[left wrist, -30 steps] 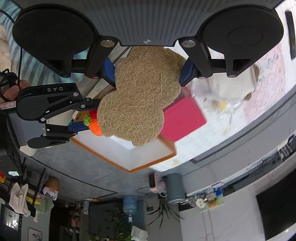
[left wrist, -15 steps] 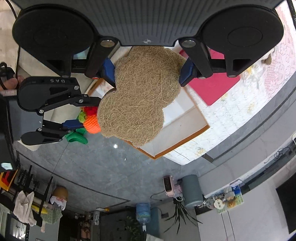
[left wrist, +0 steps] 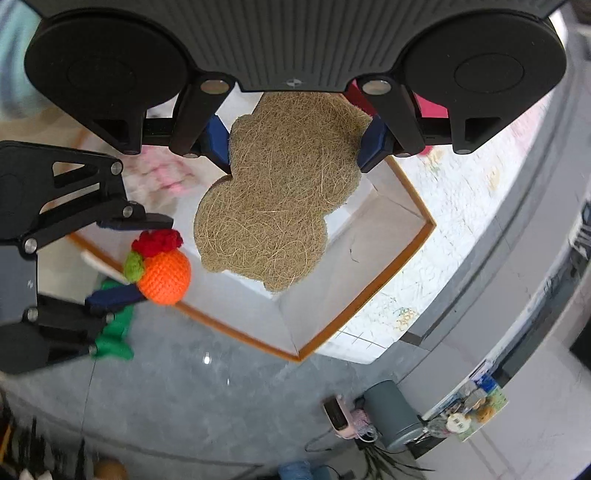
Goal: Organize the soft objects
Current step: 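Carry the orange fruit and brown sponge over the orange-rimmed box with both tools, then drop the sponge and orange fruit into the box by opening both tools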
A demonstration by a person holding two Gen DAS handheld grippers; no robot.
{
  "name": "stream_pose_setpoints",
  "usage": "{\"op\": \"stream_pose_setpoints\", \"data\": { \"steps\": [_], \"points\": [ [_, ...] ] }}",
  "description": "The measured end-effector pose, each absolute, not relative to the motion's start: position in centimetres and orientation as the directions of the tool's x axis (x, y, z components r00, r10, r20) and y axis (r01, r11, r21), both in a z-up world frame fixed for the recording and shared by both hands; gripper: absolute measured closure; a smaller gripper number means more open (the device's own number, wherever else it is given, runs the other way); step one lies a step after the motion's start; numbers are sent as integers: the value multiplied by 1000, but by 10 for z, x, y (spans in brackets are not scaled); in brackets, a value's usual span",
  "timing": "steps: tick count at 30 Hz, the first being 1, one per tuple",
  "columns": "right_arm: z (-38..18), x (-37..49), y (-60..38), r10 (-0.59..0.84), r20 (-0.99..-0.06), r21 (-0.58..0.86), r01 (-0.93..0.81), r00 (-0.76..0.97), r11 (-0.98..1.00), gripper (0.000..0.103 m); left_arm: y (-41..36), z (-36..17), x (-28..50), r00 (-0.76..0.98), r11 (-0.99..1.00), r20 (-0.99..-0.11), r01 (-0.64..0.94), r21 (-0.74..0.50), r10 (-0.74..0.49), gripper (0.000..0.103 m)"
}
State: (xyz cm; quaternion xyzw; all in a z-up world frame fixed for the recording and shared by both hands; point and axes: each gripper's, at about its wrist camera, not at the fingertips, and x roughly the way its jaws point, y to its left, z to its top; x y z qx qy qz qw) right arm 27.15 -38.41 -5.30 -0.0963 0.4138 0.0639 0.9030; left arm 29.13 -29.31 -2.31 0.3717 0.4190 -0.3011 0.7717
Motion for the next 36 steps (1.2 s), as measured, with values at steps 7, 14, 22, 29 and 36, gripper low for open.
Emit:
{"op": "stream_pose_setpoints", "data": {
  "steps": [7,14,22,29,36],
  "points": [
    [-85,306,-372,26,-806,-168,-271,591,948,53,-309,-59,307,508,471,-858,775,421,-69,22],
    [-99,319,-365,31,-828,-195,-340,560,920,53,-316,-82,311,511,416,-859,786,458,-19,21],
    [-106,320,-353,-1,-834,-262,-396,551,880,52,-315,-90,312,479,427,-878,797,428,-14,15],
    [-106,316,-355,14,-834,-253,-404,551,879,52,-312,-87,316,446,471,-894,797,378,-38,14],
    [-99,316,-356,13,-828,-257,-401,560,879,40,-302,-72,312,432,504,-899,794,340,-74,13]
  ]
}}
